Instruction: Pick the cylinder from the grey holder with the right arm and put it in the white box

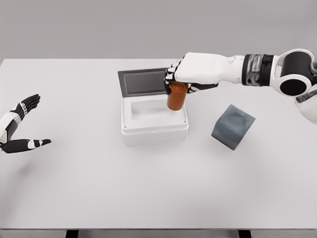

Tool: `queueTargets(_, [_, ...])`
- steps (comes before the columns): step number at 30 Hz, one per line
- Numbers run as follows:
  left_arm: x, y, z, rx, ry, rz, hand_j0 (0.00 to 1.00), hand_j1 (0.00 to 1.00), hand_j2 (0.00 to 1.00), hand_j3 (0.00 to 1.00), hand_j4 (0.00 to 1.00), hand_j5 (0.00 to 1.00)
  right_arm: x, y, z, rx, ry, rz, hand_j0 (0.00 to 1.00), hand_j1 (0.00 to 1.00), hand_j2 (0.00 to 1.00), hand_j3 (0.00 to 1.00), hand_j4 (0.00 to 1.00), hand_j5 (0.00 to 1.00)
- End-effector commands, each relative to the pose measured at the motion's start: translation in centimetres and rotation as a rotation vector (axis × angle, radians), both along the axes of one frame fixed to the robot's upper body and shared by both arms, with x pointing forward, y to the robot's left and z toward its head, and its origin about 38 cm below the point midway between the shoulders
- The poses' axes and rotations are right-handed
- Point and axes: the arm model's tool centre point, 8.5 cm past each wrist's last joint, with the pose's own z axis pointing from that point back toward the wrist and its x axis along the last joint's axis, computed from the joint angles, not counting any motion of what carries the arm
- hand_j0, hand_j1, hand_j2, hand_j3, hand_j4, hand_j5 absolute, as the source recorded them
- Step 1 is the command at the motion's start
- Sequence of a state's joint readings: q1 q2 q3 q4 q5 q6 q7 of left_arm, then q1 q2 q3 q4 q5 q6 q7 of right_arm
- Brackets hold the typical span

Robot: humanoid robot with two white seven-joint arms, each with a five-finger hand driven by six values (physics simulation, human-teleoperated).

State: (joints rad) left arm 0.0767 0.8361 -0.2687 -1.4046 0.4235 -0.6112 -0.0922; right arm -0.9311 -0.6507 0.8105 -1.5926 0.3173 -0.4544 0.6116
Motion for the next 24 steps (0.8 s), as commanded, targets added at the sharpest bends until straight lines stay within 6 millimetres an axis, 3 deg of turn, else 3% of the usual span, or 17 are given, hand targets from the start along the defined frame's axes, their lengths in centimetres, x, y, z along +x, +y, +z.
queueTargets(1, [0.01,0.05,0.06,-0.003,0.0,0.002,1.0,1.0,1.0,1.0,1.0,1.0,0.13,0.03,-0.09,0.002,0.007,-0.01,0.4,0.4,0.4,0.4,0.4,0.4])
queueTargets(4, [0.02,0.06,0.06,-0.004,0.0,0.002,1.0,1.0,1.0,1.0,1.0,1.0,0.89,-0.31,-0.46,-0.002,0.017,-0.032,0.4,0.4,0.4,0.4,0.4,0.4])
queueTargets(21, [0.01,0.12,0.04,-0.007,0.001,0.005,1.0,1.0,1.0,1.0,1.0,1.0,0.75,0.14,-0.32,-0.001,0.013,-0.021,0.41,0.41,0.41,0.41,0.41,0.41])
queueTargets(23, [0.06,0.11,0.09,-0.007,-0.001,0.004,1.0,1.0,1.0,1.0,1.0,1.0,0.71,0.18,-0.3,-0.001,0.012,-0.018,0.46,0.46,0.46,0.46,0.46,0.46])
queueTargets(24, [0.06,0.1,0.09,-0.005,-0.001,0.004,1.0,1.0,1.0,1.0,1.0,1.0,0.64,0.23,-0.29,-0.006,0.005,-0.014,0.76,0.76,0.76,0.76,0.76,0.76])
